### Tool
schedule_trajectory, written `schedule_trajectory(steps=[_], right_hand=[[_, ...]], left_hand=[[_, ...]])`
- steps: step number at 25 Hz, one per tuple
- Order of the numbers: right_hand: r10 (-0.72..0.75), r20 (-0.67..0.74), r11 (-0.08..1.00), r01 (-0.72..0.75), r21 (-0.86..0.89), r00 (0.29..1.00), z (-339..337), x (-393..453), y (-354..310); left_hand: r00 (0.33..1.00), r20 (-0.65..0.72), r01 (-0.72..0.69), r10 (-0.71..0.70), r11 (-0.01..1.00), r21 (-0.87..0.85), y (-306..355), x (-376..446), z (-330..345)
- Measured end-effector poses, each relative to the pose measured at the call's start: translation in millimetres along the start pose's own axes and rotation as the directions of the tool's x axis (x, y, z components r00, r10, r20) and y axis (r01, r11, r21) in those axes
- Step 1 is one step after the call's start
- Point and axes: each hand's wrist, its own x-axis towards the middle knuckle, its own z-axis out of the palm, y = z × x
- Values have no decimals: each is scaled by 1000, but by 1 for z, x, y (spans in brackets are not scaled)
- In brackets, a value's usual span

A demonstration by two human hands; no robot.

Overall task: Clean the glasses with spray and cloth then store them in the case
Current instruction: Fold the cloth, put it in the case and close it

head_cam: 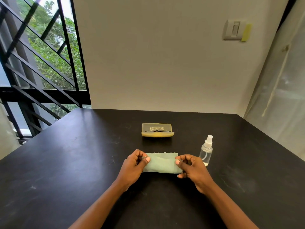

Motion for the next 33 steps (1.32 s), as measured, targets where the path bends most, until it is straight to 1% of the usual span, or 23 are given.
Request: schedule_trajectory(steps=[3,7,13,16,19,22,26,29,31,33], right_hand=[[13,-20,999,-14,-41,1000,1,7,0],[-35,-58,984,25,-179,998,2,21,-1],[-62,-178,963,12,-269,982,9,43,-5],[-74,-222,942,-6,-337,972,13,51,-3],[-91,-228,915,-9,-403,969,14,58,0],[-132,-222,858,-1,-514,966,14,62,1],[-153,-232,825,-5,-566,961,15,66,2],[-143,-277,816,-45,-577,950,14,70,4],[-127,-297,829,-63,-556,946,13,71,5],[-125,-301,832,-65,-550,945,13,71,6]], left_hand=[[999,-31,13,-12,999,29,0,7,1],[996,-90,25,-17,996,82,2,24,3],[980,-199,53,-11,977,205,2,45,12],[979,-203,80,-22,955,284,-1,51,16],[975,-211,149,-76,923,356,-3,57,18],[969,-216,201,-121,893,403,-6,62,21],[967,-219,209,-127,887,412,-8,63,21],[965,-220,225,-145,889,400,-9,64,19],[957,-219,259,-192,905,338,-9,63,16],[940,-207,314,-272,926,211,-7,62,11]])
